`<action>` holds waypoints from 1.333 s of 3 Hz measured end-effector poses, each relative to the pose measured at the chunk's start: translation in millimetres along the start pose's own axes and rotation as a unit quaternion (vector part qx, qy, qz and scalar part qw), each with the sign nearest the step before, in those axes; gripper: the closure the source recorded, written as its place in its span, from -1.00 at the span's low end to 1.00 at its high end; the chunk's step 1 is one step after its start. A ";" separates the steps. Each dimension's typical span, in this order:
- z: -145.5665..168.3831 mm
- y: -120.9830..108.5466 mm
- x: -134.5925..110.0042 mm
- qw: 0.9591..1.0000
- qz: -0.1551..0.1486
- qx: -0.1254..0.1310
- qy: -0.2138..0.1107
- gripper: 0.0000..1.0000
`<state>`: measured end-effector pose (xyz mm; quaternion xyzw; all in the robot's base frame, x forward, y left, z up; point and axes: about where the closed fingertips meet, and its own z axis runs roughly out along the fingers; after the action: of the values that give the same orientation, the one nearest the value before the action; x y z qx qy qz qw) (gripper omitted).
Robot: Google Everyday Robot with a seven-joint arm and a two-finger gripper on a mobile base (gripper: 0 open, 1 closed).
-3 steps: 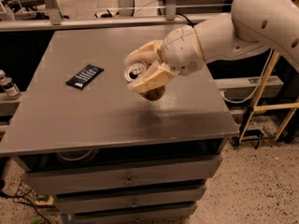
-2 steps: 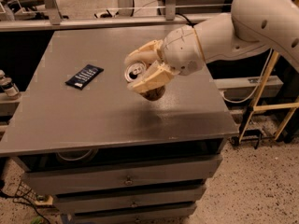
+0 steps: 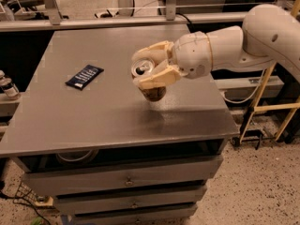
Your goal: Place orange can upright
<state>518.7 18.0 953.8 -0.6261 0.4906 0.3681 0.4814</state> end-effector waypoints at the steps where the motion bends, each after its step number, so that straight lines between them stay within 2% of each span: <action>1: -6.8 -6.7 4.8 0.999 0.037 0.010 -0.036 1.00; 2: -9.2 -10.3 12.5 0.996 0.067 0.016 -0.060 1.00; 4: -12.8 -12.7 27.7 0.990 0.092 0.030 -0.102 1.00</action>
Offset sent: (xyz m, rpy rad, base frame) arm 0.0228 -0.0229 -0.0170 0.1934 0.2046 -0.0684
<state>537.7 -0.8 934.4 -0.5225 0.5056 0.4579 0.5116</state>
